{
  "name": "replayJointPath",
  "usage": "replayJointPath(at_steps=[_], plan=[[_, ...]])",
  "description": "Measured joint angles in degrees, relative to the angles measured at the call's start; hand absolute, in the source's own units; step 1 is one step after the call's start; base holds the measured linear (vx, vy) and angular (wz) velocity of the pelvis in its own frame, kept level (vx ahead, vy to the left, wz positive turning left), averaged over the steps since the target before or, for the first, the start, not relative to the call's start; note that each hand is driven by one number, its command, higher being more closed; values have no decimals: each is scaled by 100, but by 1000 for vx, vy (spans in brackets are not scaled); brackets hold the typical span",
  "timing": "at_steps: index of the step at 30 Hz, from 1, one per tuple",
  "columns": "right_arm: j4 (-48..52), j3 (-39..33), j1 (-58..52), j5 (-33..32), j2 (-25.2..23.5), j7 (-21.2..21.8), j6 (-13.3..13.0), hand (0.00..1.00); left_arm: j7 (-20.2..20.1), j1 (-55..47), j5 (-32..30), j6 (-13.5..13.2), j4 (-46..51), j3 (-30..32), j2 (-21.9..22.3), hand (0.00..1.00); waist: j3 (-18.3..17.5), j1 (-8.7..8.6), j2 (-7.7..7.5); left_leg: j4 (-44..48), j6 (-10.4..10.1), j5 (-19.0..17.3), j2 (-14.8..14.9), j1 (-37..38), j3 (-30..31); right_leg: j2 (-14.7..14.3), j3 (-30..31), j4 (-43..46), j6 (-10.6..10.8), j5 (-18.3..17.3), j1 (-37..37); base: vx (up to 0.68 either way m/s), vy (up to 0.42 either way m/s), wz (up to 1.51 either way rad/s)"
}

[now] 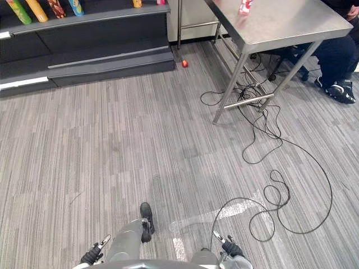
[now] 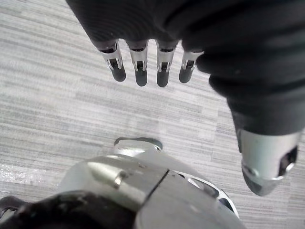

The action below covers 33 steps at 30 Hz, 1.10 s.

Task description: Put the gum and the chips on the shelf.

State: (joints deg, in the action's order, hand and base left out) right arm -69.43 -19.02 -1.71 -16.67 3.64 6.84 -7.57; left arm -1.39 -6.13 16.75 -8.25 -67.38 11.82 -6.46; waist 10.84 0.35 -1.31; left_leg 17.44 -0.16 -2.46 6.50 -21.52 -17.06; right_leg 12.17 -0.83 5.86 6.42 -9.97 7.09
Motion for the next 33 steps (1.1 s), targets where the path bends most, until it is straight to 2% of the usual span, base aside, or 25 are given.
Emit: replayJointPath(at_steps=[2, 3, 4, 6, 7, 8, 9, 10, 12, 14, 15, 16, 18, 19, 20, 21, 23, 24, 25, 26, 27, 28, 30, 31, 33], plan=[[-98, -160, 0, 45, -28, 15, -6, 0, 3, -12, -4, 2, -57, 12, -19, 0, -101, 7, -54, 25, 157, -250, -189, 247, -173, 186, 153, 405, -21, 162, -75, 439, 282, -19], [-99, -258, -5, 46, -27, 31, -11, 0, 2, -27, -11, 0, -83, -16, 2, 0, -157, 15, -6, -95, 272, -342, -267, 498, -297, 258, 277, 1102, -27, 418, -357, 317, 190, -35], [-68, -305, -2, 40, -25, 62, -22, 0, 2, -28, -26, -3, -82, -40, -1, 0, -171, -7, 19, -216, 289, -388, -332, 697, -305, 298, 315, 1757, -2, 692, -645, 383, 247, -37], [8, -304, -25, 48, -3, 97, -31, 0, 0, -48, -151, 5, -88, -219, -82, 0, -159, -85, 18, -547, 354, -610, -482, 1329, -337, 424, 311, 3364, 120, 1496, -1228, 405, 249, -10], [15, -302, -34, 50, 1, 99, -34, 0, -5, -49, -196, 5, -84, -294, -117, 0, -134, -125, 22, -661, 374, -728, -536, 1706, -311, 411, 227, 4378, 98, 1447, -1558, 360, 170, 3], [44, -296, -35, 54, 12, 98, -34, 0, -5, -56, -196, 6, -90, -300, -117, 0, -120, -132, 18, -736, 372, -775, -568, 1921, -308, 400, 121, 4770, 37, 1295, -1696, 352, 128, -5], [105, -283, -67, 55, 34, 98, -34, 0, -9, -88, -199, 7, -99, -350, -106, 0, -83, -147, 46, -956, 357, -858, -616, 2417, -328, 411, -262, 5326, -157, 781, -1938, 344, 102, -9], [135, -267, -77, 48, 54, 98, -56, 0, -15, -96, -227, 10, -109, -417, -101, 0, -66, -187, 88, -1122, 347, -943, -623, 2769, -359, 398, -718, 5405, -333, 319, -2167, 324, 95, -10], [162, -260, -73, 42, 73, 105, -69, 0, -25, -83, -239, 10, -164, -404, -77, 0, -64, -187, 119, -1277, 305, -1060, -626, 3104, -430, 333, -1353, 4754, -454, 72, -2495, 327, 43, -7], [157, -259, -79, 42, 95, 108, -70, 0, -38, -6, -367, 20, -235, -280, -44, 0, -38, -204, 157, -1345, 228, -1147, -585, 3304, -396, 118, -1642, 3515, -434, 96, -2715, 421, -48, 10], [154, -273, -116, 45, 92, 99, -63, 0, -51, 8, -440, 23, -258, -197, -12, 0, -25, -215, 190, -1366, 140, -1210, -520, 3408, -339, -74, -1629, 2487, -321, 216, -2760, 456, -124, 33], [153, -294, -154, 45, 90, 84, -60, 0, -66, 24, -458, 40, -259, -82, 29, 0, 7, -237, 225, -1421, 65, -1260, -449, 3513, -248, -238, -1534, 1472, -297, 505, -2770, 468, -141, 38], [153, -292, -265, 53, 52, 81, -50, 0, -70, 10, -461, 79, -256, 107, 75, 0, 8, -239, 227, -1438, -97, -1357, -376, 3618, -124, -341, -1321, 398, -211, 1028, -2737, 430, -177, 46], [152, -305, -361, 47, 17, 84, -40, 0, -70, -21, -459, 91, -256, 345, 123, 0, 14, -251, 198, -1480, -252, -1457, -360, 3777, 13, -336, -1103, 88, -148, 1185, -2658, 481, -238, 57], [153, -298, -423, 49, 33, 90, -18, 0, -68, -47, -459, 98, -255, 504, 223, 0, 9, -276, 223, -1559, -359, -1540, -264, 3973, 91, -354, -1077, 333, -239, 1599, -2660, 605, -309, 61], [162, -296, -425, 78, 91, 94, -20, 0, -70, -48, -463, 110, -255, 666, 313, 0, 22, -306, 378, -1532, -402, -1526, -120, 4053, 198, -419, -1148, 765, -373, 1609, -2730, 527, -292, 38], [208, -295, -349, 109, 163, 93, -22, 0, -77, -43, -464, 107, -206, 716, 453, 0, -21, -258, 551, -1201, -569, -1166, 128, 3942, 309, -548, -1274, 1159, -594, 1119, -2777, 542, -351, 15], [209, -294, -332, 109, 163, 93, -23, 0, -78, -40, -464, 106, -202, 722, 466, 0, -26, -264, 551, -1012, -555, -1064, 177, 3850, 397, -560, -1309, 1213, -610, 1005, -2751, 467, -336, 19], [203, -295, -327, 110, 163, 90, -24, 0, -86, -23, -464, 102, -162, 723, 492, 0, -26, -260, 557, -347, -580, -911, 318, 3587, 595, -596, -1422, 1233, -610, 821, -2594, 435, -308, 35], [203, -291, -334, 112, 176, 85, -21, 0, -91, -18, -458, 101, -71, 728, 471, 0, -23, -276, 553, 706, -715, -675, 491, 3140, 860, -633, -1527, 1211, -638, 662, -2373, 501, -324, 42], [200, -259, -337, 113, 191, 79, -13, 0, -97, 17, -456, 104, -8, 779, 444, 0, -22, -271, 553, 1564, -897, -271, 622, 2747, 1066, -656, -1622, 1210, -666, 527, -2182, 391, -221, 34], [205, -153, -343, 110, 213, 75, -18, 0, -93, 22, -443, 105, 16, 804, 428, 0, 25, -263, 481, 2369, -984, 77, 726, 2406, 1191, -679, -1639, 1193, -739, 418, -1980, 393, -154, 21], [196, -71, -349, 98, 258, 55, -27, 0, -84, 37, -387, 96, 35, 820, 452, 0, 29, -204, 492, 3560, -965, -90, 935, 1869, 955, -739, -1629, 1080, -834, 239, -1532, 408, -93, 1], [199, -73, -374, 94, 264, 10, -24, 0, -84, 29, -385, 84, 101, 813, 456, 0, 30, -162, 489, 3897, -803, -338, 995, 1591, 670, -746, -1607, 917, -803, 184, -1224, 330, -43, -8], [212, -76, -366, 88, 262, -27, -24, 0, -80, -4, -378, 51, 193, 805, 463, 0, 29, -151, 488, 3806, -649, -648, 1057, 1159, 270, -743, -1566, 678, -704, 123, -901, 263, 19, -12]])
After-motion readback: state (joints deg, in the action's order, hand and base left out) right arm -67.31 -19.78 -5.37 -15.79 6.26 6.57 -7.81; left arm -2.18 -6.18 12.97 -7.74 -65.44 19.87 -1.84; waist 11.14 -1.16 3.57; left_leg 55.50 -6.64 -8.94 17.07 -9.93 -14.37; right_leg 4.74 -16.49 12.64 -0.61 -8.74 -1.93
